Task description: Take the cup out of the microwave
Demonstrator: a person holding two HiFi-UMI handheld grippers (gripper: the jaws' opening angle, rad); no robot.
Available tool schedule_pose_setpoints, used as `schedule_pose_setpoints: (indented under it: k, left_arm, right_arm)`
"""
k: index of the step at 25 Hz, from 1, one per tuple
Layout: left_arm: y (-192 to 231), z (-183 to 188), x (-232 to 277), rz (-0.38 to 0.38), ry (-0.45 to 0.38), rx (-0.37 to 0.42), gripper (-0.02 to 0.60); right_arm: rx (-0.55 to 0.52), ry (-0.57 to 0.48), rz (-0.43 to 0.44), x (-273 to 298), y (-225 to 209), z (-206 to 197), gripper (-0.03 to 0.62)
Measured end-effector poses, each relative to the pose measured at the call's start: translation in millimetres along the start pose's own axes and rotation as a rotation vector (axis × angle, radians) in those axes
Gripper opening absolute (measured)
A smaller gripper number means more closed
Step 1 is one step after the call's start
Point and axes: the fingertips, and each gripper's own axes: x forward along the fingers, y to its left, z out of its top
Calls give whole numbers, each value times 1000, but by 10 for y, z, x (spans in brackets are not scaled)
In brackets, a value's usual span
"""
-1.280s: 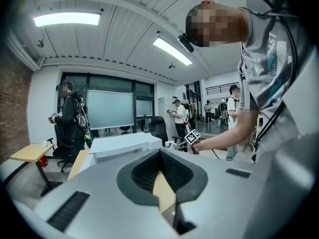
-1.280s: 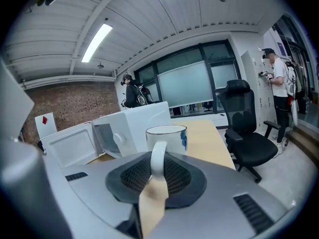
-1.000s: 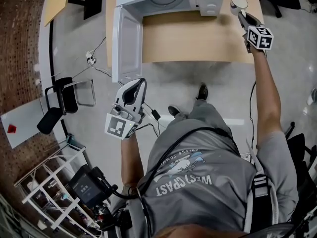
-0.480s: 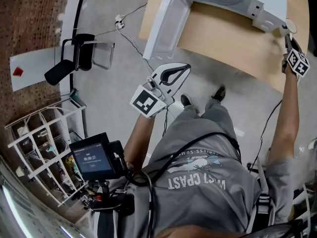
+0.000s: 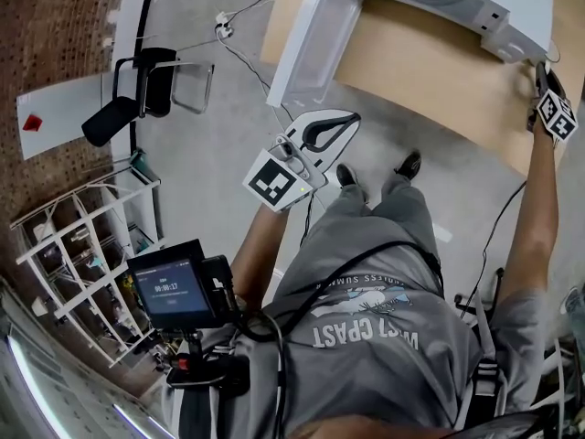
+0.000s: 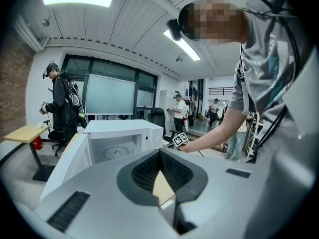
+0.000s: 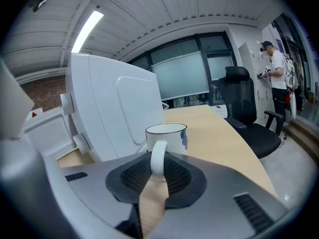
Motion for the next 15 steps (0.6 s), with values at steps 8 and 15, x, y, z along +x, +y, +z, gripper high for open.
schedule_pose_setpoints:
  k: [8, 15]
  left_arm:
    - [75, -15, 20, -7, -4, -23, 43]
    - [-176, 85, 99, -39, -14, -14, 41]
  right_arm:
    - [-32, -14, -44, 9, -15, -97, 72]
    - [-37, -30, 0, -244, -72, -180, 74]
